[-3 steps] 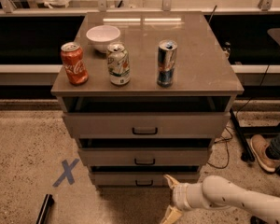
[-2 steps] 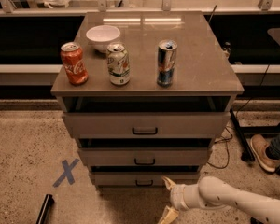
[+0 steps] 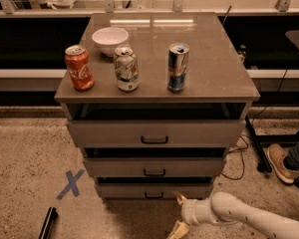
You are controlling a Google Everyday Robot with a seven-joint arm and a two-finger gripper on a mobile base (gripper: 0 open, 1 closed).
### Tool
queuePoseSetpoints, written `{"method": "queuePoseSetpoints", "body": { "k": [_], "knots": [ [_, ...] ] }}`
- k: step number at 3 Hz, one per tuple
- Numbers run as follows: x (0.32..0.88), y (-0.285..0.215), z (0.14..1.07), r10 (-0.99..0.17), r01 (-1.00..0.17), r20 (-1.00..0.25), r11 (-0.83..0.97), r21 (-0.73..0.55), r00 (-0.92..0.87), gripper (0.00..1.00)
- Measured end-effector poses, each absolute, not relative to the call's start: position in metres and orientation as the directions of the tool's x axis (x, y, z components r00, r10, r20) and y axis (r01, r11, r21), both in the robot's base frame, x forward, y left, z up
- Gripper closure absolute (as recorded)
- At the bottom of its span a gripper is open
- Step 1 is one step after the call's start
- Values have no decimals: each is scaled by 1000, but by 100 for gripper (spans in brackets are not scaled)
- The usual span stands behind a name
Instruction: Open bottom drawer
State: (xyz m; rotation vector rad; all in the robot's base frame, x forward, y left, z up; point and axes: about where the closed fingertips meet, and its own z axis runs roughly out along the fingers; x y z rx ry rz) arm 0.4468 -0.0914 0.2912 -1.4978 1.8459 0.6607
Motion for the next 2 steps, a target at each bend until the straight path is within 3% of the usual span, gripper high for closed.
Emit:
{"method": "queuePoseSetpoints", "body": {
  "k": [2],
  "knots": [
    [476, -117, 284, -671, -968, -737, 226, -108, -74, 0]
  ]
}}
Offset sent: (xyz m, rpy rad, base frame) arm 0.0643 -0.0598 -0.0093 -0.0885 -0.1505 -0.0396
